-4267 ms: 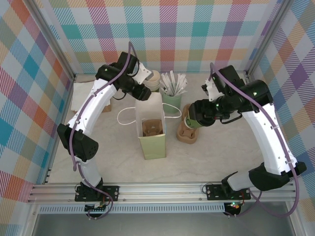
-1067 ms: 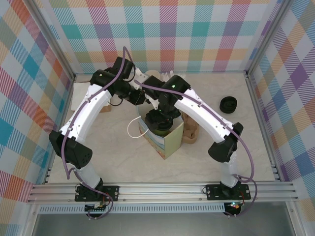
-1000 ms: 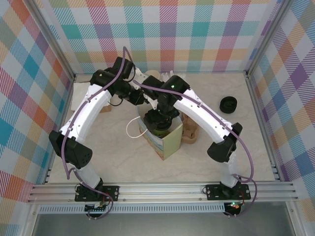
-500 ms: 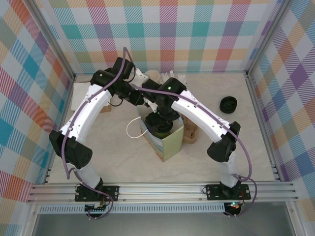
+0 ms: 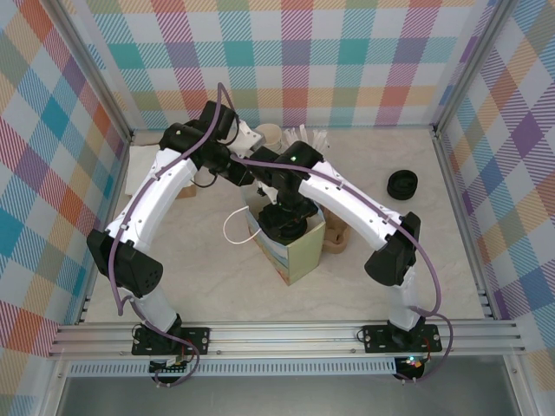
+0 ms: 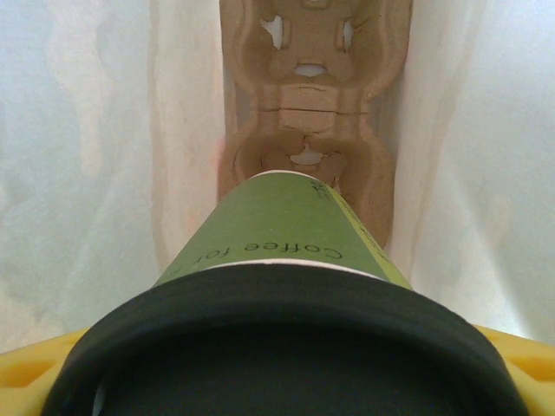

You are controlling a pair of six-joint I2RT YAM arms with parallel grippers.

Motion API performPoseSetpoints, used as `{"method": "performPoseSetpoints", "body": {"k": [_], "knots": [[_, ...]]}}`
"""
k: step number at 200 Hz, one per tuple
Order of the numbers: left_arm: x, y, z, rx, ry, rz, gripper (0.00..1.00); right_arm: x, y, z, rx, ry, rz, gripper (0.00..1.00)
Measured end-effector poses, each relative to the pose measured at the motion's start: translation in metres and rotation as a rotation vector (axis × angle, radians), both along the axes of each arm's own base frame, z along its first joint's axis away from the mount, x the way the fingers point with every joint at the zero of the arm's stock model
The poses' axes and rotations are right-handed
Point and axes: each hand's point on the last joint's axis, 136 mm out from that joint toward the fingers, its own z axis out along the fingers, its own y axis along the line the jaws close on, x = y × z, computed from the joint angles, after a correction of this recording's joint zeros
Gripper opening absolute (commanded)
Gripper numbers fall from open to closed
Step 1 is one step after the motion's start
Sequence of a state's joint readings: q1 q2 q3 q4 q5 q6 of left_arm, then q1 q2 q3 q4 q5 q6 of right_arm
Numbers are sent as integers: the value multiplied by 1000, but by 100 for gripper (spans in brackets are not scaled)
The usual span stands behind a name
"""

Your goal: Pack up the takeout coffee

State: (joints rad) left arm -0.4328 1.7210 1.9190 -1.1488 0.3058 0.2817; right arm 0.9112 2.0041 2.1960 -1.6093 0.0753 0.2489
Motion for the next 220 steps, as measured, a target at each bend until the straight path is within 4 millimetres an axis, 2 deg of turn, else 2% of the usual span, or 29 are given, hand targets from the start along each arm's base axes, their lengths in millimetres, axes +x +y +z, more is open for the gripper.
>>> {"method": "performPoseSetpoints", "body": {"k": [61,77,90,142,220], "knots": [[3,2,-5,3,0,5,11,-4,-17,-23,-73,65,-21,65],[3,2,-7,5,6,6,14,-7,-22,-28,-90,83,-24,65],[2,3,-9,7,10,6,21,-9,-24,-31,-98,96,-25,65],[4,5,-10,23,3,12,31,-8,-22,-38,-83,101,-21,65],[5,9,-15,44,5,23,38,-6,-19,-49,-56,87,-4,65]]}}
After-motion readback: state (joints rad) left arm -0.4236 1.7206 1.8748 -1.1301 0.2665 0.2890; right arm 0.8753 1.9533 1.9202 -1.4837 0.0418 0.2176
